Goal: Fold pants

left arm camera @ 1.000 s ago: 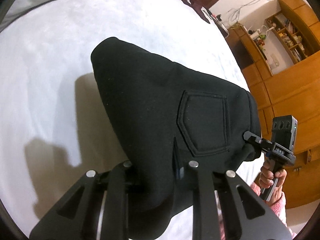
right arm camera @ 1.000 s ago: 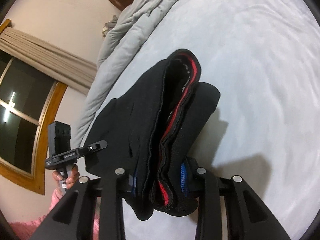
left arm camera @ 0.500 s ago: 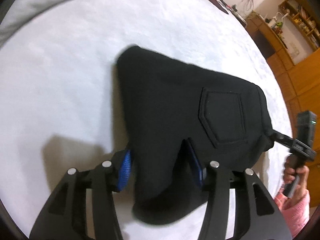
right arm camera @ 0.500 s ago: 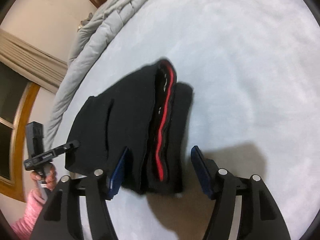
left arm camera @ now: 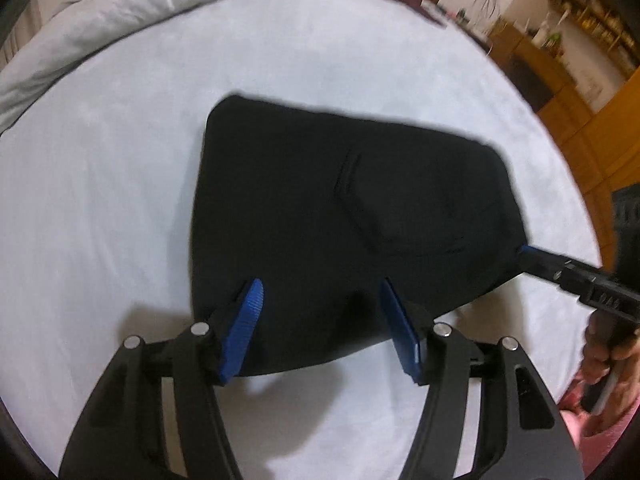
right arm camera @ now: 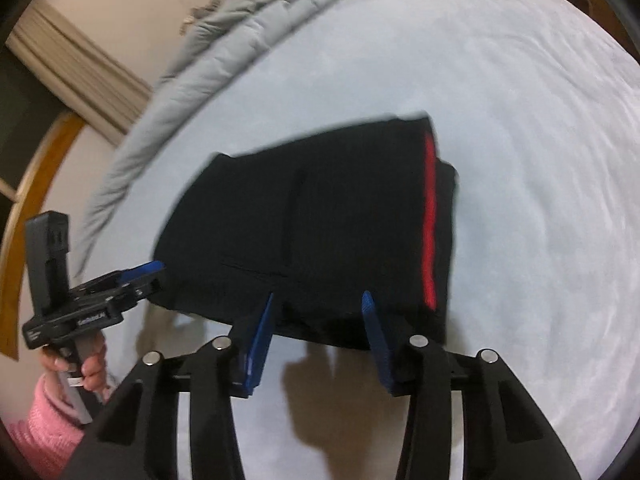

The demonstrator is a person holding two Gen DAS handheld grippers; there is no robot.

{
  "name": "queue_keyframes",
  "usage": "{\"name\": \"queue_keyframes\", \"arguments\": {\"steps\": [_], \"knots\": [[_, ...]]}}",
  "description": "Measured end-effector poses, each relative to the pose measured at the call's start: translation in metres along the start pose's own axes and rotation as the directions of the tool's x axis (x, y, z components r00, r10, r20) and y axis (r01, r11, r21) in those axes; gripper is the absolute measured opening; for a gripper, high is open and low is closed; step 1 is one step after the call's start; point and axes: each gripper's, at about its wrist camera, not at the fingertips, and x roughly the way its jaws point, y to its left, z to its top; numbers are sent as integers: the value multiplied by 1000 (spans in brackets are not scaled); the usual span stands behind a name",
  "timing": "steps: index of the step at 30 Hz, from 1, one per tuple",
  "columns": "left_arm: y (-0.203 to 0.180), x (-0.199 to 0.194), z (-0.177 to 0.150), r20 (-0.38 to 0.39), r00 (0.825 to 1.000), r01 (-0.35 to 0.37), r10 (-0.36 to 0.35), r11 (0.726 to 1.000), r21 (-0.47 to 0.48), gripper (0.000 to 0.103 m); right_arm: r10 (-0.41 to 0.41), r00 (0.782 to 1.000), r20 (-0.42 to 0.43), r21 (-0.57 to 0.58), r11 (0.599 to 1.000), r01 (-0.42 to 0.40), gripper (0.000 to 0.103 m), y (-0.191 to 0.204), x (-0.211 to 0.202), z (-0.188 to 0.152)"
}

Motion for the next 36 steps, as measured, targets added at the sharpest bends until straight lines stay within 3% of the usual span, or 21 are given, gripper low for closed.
{"name": "queue_keyframes", "arguments": {"steps": [3, 7, 8, 9, 10, 11, 13, 16, 17, 20, 26, 36], "knots": [[6, 21, -3, -43, 999, -19, 20, 1000, 13, 54, -6, 1000, -17, 21, 1000, 7, 34, -9, 11, -5], [10, 12, -1, -39, 999, -12, 12, 1000, -7, 54, 16, 1000, -3, 59, 998, -16, 34, -10, 10, -5], [9, 5, -1, -36, 999, -24, 23, 1000, -13, 56, 8, 1000, 3, 56, 998, -8, 40, -6, 8, -5], [9, 3, -2, -31, 999, -41, 40, 999, -17, 69, 3, 1000, 12, 56, 998, -4, 45, -2, 1, -8], [7, -1, 0, -22, 997, -68, 67, 997, -21, 88, 7, 1000, 25, 56, 998, -9, 56, 3, -8, -12], [5, -8, -1, -3, 995, -104, 104, 994, -23, 92, 6, 999, 37, 56, 998, -8, 63, 5, -15, -15], [3, -21, -6, 34, 988, -149, 150, 988, -27, 93, -62, 996, 65, 39, 997, 60, 68, 19, -27, -21], [2, -26, -14, 10, 984, -176, 177, 984, -36, 96, -188, 980, 70, 25, 982, 186, 89, 36, -33, -31], [2, -26, -17, -5, 982, -186, 186, 982, -36, 96, -220, 973, 72, 22, 976, 219, 91, 41, -34, -35], [2, -24, -25, -34, 976, -216, 215, 976, -32, 96, -247, 967, 59, 13, 969, 247, 99, 52, -30, -41], [2, -29, -37, -57, 979, -200, 196, 978, -58, 96, -296, 954, 44, 44, 955, 294, 99, 57, -29, -56], [-12, -48, -43, -26, 977, -210, 210, 977, -32, 96, -320, 947, 36, 53, 947, 318, 99, 68, -40, -62]]}}
